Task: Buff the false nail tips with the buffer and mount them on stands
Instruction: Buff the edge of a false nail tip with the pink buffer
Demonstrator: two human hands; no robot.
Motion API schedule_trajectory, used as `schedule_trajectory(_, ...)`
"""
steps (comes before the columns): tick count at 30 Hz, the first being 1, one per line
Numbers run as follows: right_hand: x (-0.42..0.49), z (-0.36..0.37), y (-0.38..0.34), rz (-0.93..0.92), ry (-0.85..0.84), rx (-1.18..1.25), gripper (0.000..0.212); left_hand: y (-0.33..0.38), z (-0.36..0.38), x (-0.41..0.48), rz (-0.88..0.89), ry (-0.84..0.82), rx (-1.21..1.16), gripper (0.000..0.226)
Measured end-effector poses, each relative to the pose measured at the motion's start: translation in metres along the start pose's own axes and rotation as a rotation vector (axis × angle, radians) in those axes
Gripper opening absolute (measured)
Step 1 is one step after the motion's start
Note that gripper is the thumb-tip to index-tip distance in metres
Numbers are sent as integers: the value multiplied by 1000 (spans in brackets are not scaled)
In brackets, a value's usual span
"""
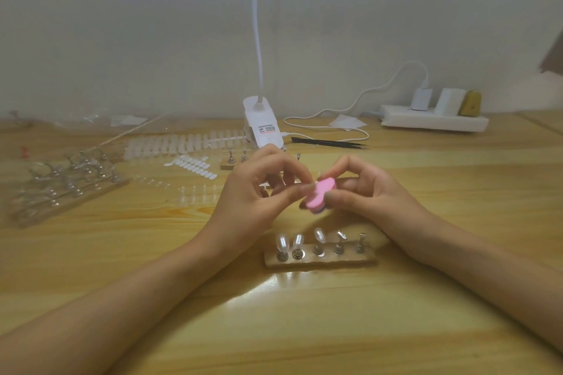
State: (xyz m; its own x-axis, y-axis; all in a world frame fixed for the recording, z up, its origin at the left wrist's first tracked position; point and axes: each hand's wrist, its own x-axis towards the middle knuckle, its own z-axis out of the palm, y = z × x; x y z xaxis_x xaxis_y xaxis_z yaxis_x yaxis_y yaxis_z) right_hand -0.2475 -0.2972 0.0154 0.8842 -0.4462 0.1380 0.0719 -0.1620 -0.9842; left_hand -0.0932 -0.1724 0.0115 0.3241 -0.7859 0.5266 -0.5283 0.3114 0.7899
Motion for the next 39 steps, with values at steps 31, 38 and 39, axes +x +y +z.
schedule_trajectory(31,1,-2,4,-14,-22,2,26,-1,-1,-1,17,-10,20,7)
schedule_trajectory(38,3,-3,3,-2,-44,4,26,-1,-1,-1,18,-11,28,9)
schedule_trajectory(39,3,-3,2,0,8,-16,30,-1,-1,-1,13,-5,25,8)
